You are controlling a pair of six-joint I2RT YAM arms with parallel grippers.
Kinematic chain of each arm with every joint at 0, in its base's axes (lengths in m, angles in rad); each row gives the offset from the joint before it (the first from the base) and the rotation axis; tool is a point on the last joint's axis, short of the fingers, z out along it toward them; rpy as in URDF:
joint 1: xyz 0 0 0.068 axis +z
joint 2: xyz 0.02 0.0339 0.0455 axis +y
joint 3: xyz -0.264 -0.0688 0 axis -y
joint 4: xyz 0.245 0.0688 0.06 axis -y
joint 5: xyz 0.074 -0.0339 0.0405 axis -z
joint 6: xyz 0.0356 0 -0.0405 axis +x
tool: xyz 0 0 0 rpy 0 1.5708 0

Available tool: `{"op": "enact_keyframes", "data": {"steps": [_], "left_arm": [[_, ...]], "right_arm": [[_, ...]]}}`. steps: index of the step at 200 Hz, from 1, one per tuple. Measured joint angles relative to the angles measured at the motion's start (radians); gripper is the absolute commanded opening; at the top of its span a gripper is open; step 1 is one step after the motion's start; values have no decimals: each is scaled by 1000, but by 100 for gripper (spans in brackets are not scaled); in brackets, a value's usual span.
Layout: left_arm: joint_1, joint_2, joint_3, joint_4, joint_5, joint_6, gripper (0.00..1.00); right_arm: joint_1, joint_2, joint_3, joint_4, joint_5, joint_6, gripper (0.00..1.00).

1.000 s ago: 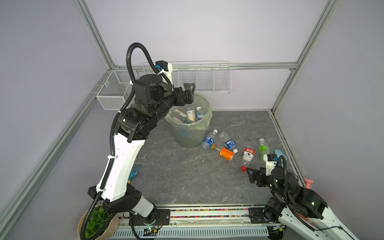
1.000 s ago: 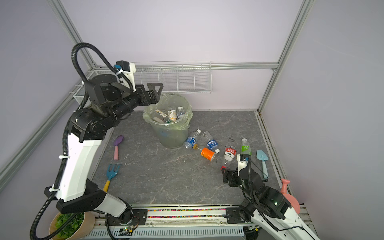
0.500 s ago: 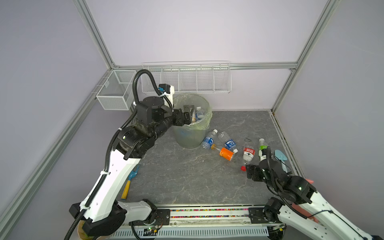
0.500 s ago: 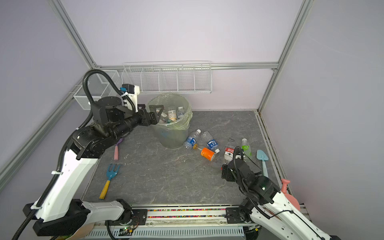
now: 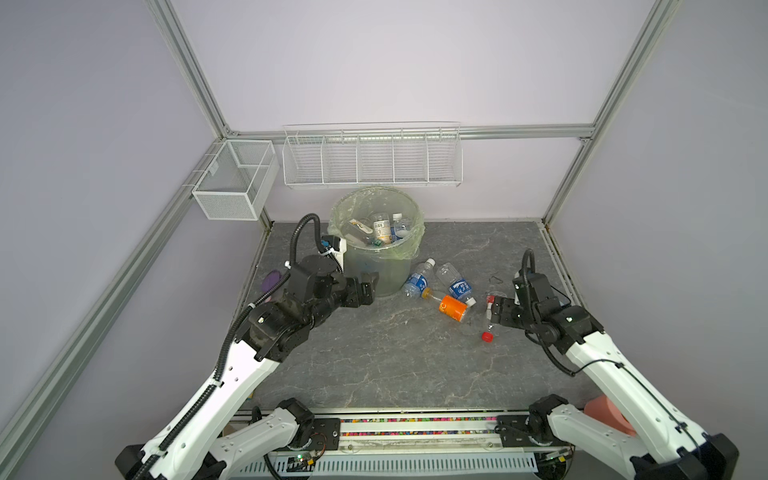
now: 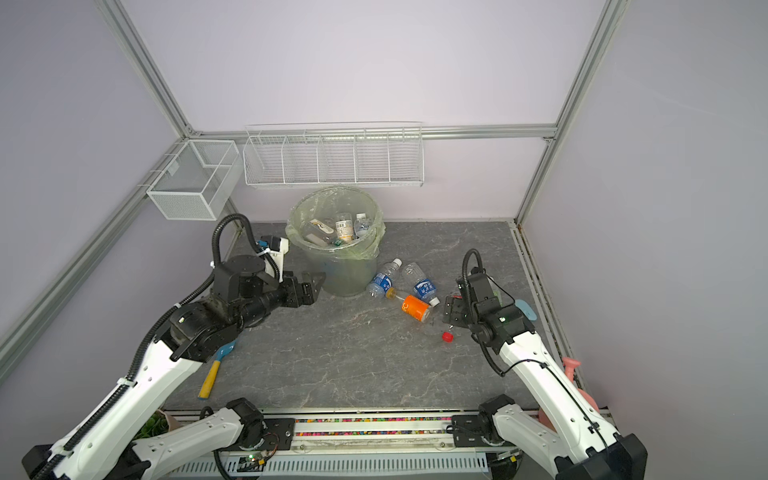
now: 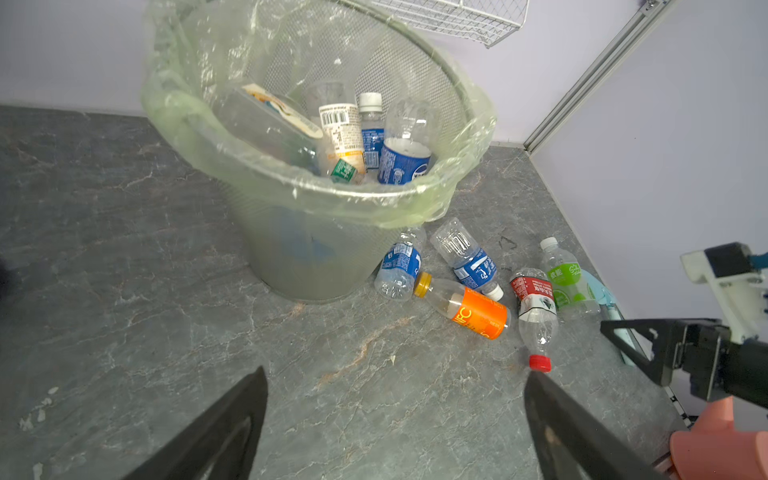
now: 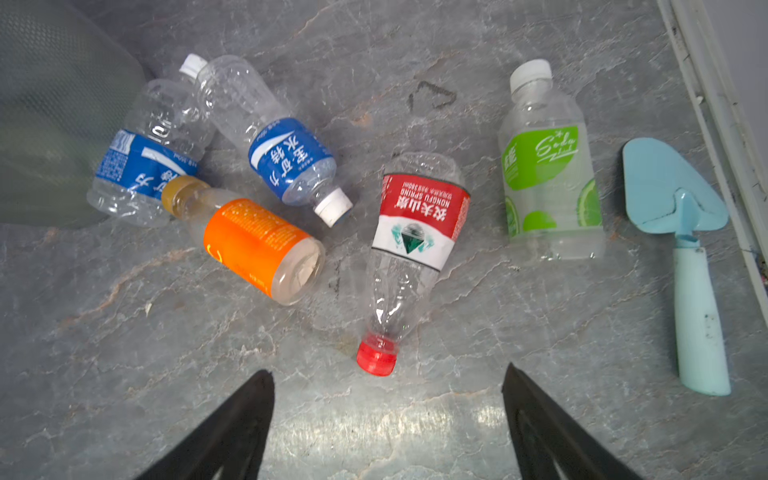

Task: Throw the plastic bottles in the bin
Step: 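Draw the left gripper back while the right gripper moves to the green-label soda bottle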

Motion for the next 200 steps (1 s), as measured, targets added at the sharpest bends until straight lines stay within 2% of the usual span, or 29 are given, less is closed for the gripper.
{"op": "enact_keyframes", "data": {"steps": [59,111,152,200], "left_arm": [[0,-188,-254,40,45,-130,93],[-3,-297,-467,97,116,-251,92],[-7,-373,-560,104,143,-305,92],[-7,-436,-574,100,146,-323,92]], "right_arm": [[-114,83,66,24,-36,-43,89],[-331,211,107,21,-66,-46,89],[-439,315,108,26,-80,-43,89],[-505,448,158,50,-97,-49,89]]}}
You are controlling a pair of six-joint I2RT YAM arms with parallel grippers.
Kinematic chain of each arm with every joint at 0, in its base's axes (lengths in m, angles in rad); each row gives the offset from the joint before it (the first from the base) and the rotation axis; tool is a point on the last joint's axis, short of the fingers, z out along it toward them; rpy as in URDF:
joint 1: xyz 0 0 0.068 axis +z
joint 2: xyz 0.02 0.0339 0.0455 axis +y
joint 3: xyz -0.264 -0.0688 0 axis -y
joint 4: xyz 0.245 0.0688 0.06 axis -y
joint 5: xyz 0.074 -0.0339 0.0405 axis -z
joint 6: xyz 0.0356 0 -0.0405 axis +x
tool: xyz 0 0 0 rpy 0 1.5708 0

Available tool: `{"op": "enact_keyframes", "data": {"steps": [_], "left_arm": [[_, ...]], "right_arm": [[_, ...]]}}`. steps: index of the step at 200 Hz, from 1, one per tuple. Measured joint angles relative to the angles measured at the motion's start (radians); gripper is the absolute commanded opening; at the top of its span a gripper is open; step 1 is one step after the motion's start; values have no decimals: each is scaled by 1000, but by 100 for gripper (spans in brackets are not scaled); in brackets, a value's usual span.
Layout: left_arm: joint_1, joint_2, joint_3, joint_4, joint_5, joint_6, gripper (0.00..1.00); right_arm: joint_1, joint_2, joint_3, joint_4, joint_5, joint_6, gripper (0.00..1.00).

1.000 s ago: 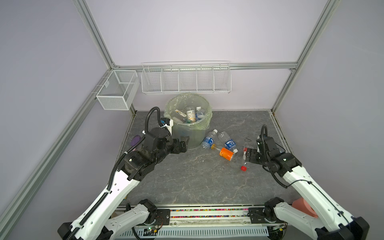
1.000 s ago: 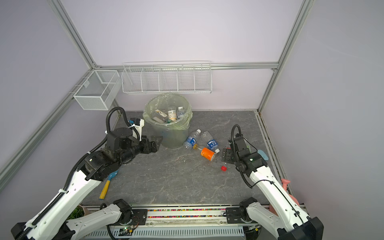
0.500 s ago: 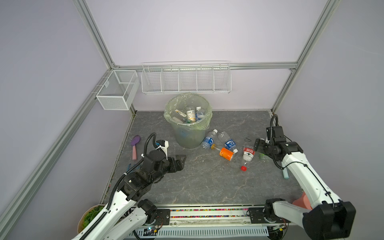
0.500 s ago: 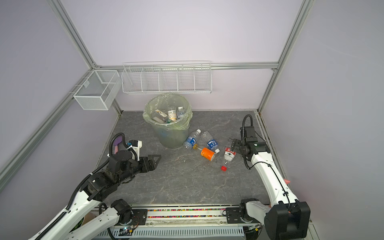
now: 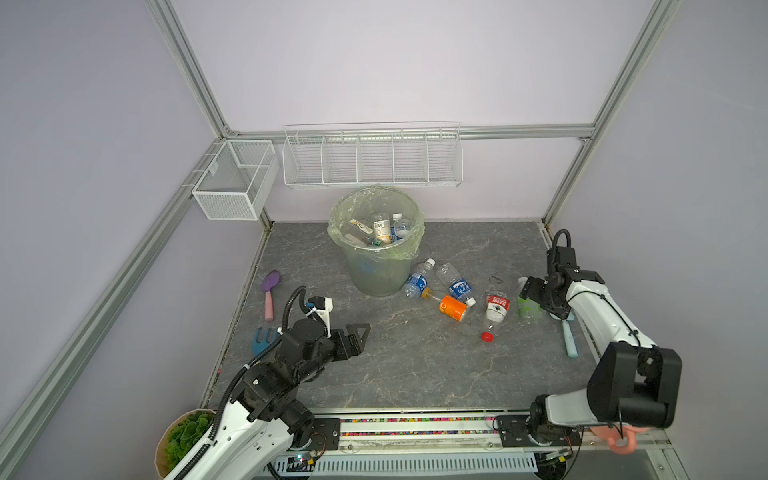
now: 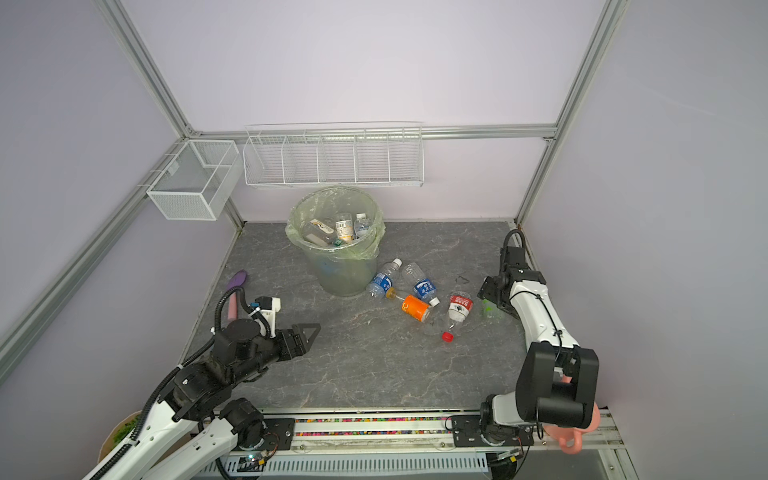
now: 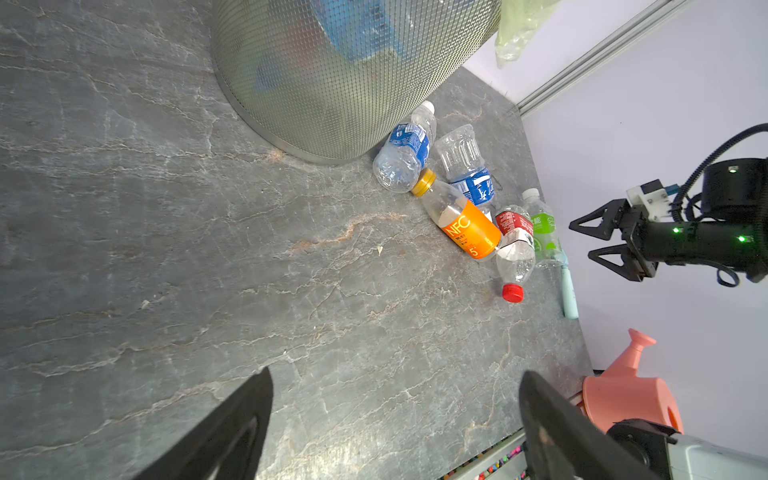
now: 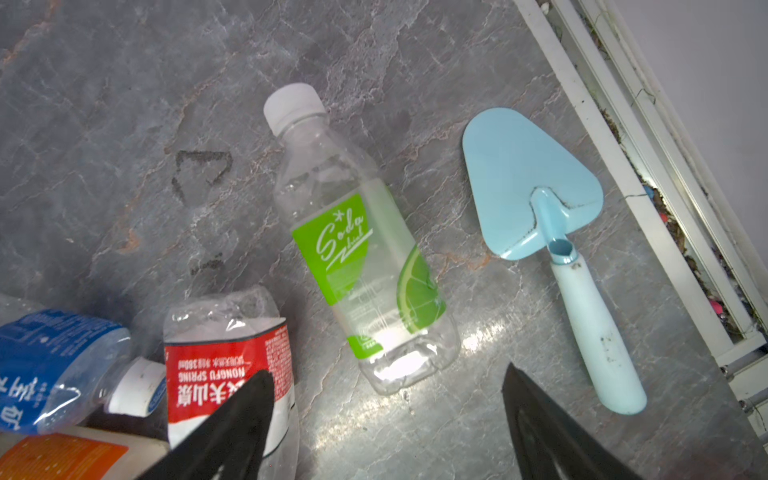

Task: Throw the plastic bottles in the bin
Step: 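Draw the left gripper back while the right gripper moves to the green-label soda bottle, then close the right gripper on the green-label soda bottle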

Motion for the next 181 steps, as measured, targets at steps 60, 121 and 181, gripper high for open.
{"op": "enact_keyframes", "data": {"steps": [60,121,181], "left_arm": [[0,-18,-23,-1,3,-15,92],[0,-31,-24,-4,3,-18,92],[0,-35,-24,-13,2,-18,91]], "right_arm": [[-2,140,61,60,-23,-59,91],[15,262,92,81,-34,-98,98],[68,349,134,91,-43,-119,78]]}}
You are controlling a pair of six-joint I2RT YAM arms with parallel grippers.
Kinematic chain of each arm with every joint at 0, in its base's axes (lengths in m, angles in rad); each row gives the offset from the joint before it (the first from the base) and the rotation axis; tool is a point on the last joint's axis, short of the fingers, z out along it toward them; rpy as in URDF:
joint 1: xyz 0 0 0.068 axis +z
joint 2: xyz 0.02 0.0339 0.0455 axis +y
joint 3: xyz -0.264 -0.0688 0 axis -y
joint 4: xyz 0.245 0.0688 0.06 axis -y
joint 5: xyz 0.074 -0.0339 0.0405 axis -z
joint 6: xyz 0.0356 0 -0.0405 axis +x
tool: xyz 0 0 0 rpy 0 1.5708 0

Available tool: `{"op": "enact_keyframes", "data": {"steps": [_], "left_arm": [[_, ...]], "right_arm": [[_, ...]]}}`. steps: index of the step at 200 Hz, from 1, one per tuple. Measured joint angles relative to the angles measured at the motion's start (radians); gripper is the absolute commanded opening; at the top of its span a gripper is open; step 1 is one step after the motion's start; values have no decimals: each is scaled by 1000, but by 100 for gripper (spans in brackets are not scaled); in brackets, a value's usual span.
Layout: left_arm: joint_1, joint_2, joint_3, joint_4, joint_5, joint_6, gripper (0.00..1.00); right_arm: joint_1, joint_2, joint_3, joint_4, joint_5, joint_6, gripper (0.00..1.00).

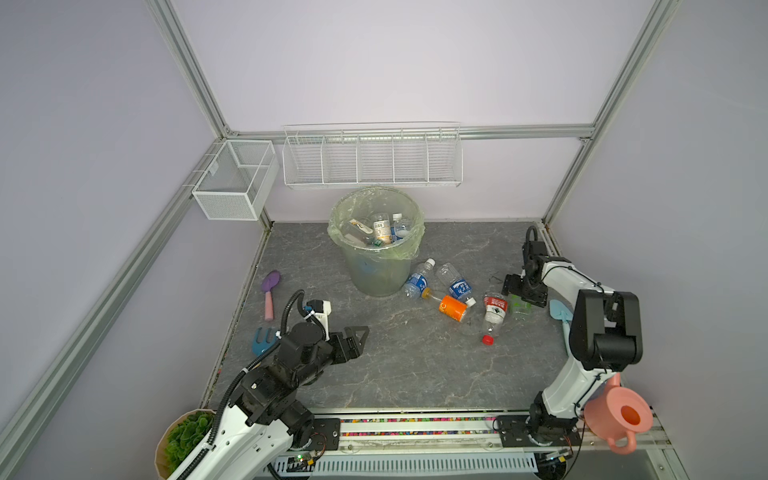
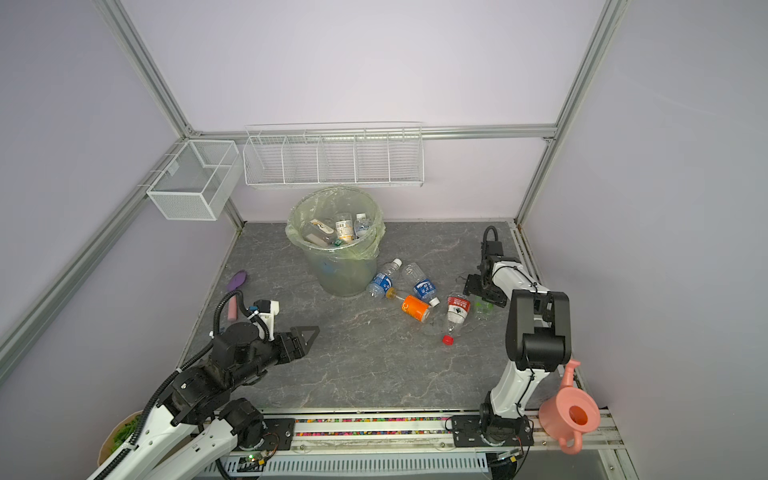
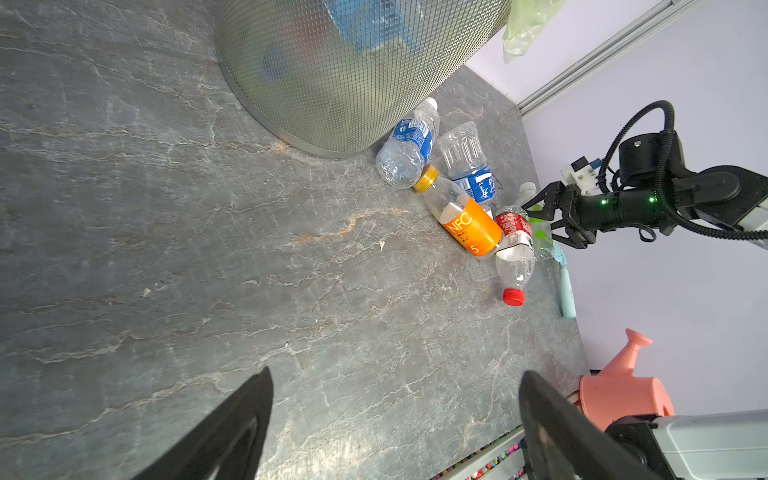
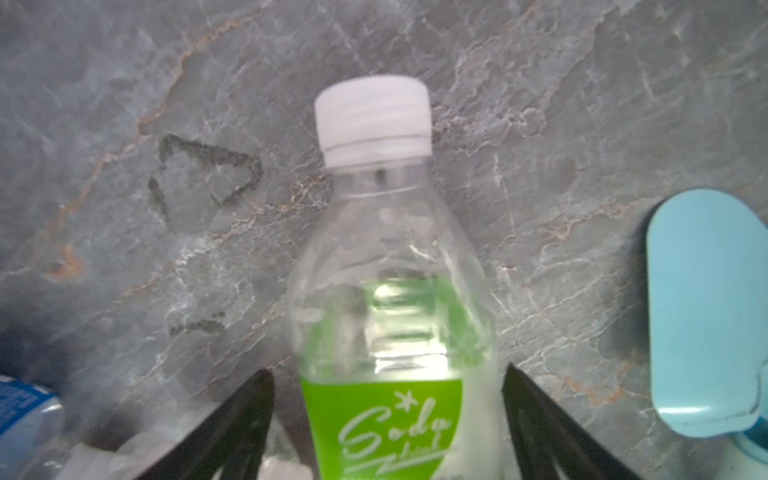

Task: Throw the plastic bottles in the bin
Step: 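Close the right gripper on the green-label soda bottle, then lift the green-label soda bottle with the right gripper toward the bin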

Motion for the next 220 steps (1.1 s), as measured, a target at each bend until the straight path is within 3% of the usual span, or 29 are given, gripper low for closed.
{"op": "enact_keyframes", "data": {"steps": [36,85,152,220], "left_arm": [[0,-9,0,-10,0,0,92],[0,-9,0,-10,0,-7,92],[0,-8,0,-10,0,-8,92],[0,-6,0,-9,0,-8,91]], "right_arm": [[4,2,0,3,-5,-11,56],[14,2,0,8,-10,-10,43],[51,-34,-20,1,-8,-9,43],[86,-298,-21,-51,17,-6,44]]}}
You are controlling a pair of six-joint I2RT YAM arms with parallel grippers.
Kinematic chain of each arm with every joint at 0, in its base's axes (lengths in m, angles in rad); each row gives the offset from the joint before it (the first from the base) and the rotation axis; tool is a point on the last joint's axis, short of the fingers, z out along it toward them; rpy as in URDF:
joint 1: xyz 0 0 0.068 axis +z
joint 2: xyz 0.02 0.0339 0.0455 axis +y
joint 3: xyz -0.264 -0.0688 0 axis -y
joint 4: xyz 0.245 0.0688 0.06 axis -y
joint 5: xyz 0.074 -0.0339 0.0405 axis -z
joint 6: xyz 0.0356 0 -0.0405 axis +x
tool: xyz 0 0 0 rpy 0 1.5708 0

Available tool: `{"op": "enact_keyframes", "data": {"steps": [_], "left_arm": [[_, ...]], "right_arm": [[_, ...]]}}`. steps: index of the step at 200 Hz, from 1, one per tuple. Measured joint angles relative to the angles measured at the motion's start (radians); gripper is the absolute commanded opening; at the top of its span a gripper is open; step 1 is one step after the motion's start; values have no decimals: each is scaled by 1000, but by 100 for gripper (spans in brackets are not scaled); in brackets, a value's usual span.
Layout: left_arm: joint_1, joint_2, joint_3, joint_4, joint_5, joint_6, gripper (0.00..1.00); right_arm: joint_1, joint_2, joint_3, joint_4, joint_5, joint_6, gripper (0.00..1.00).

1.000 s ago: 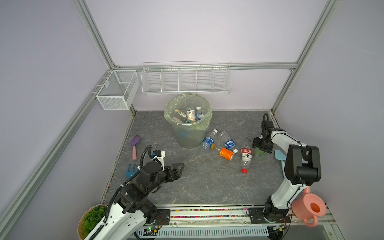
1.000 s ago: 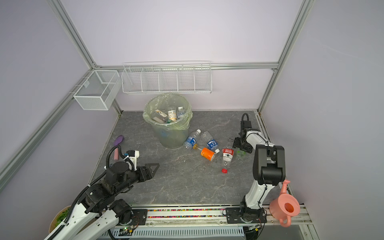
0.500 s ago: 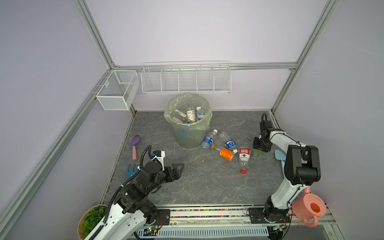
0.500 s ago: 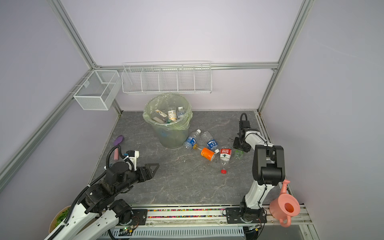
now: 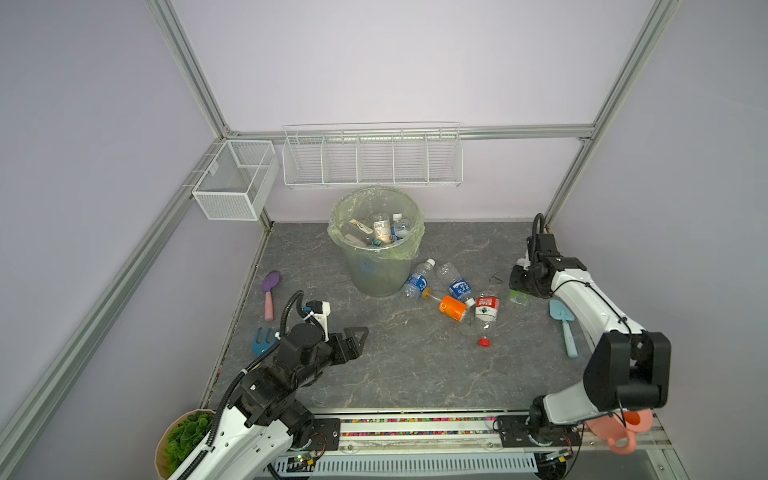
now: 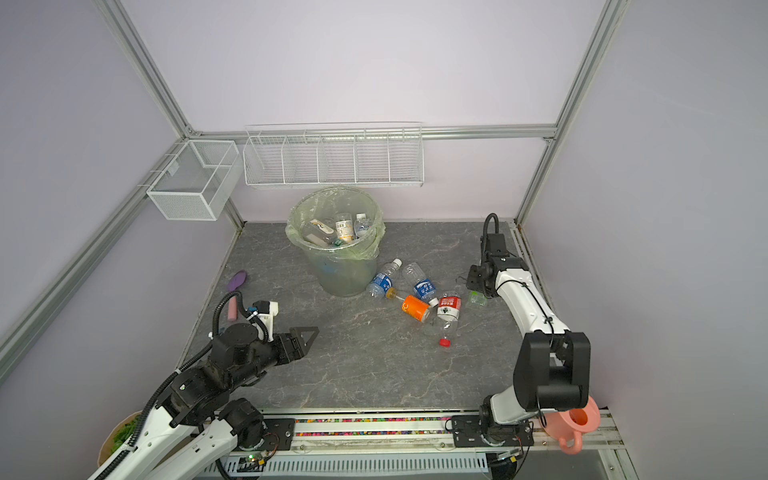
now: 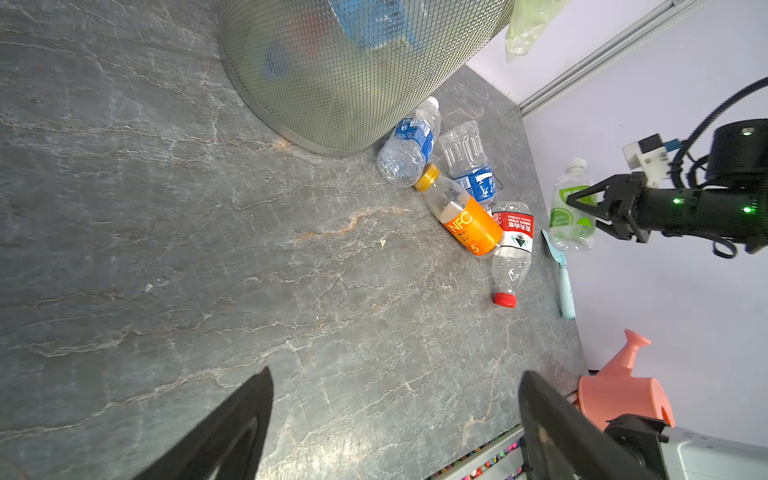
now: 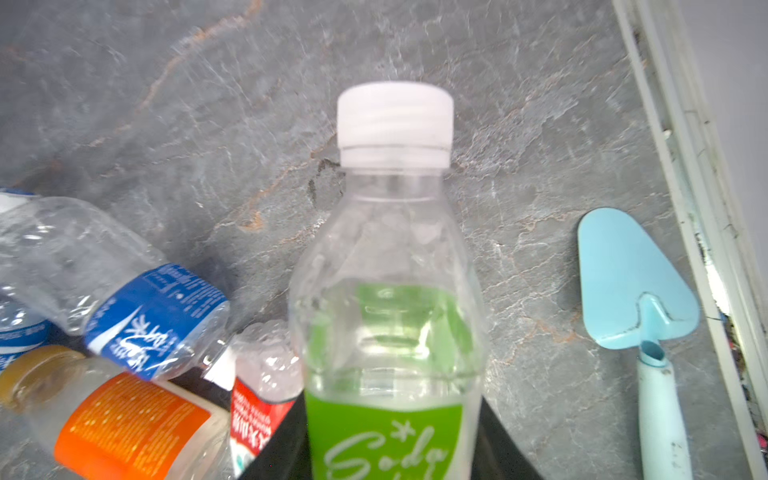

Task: Throw the plastic bottles in the bin
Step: 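Lift the green-label soda bottle with the right gripper toward the bin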

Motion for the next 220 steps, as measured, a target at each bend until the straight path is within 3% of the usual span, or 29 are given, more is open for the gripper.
{"op": "enact_keyframes", "data": {"steps": [47,124,173,220], "left_arm": [[0,13,0,6,1,0,91],[-2,16,0,16,1,-8,91],[-3,10,-25,30,13,-19,91],[-4,-15,-35,29,16,-26,91]], "right_arm": [[104,-172,32,-54,17,4,44],[369,-370,223,-83,20,11,41],[557,-378,346,-78,42,15,37],[766,-283,521,-57,116,-23,37]]}}
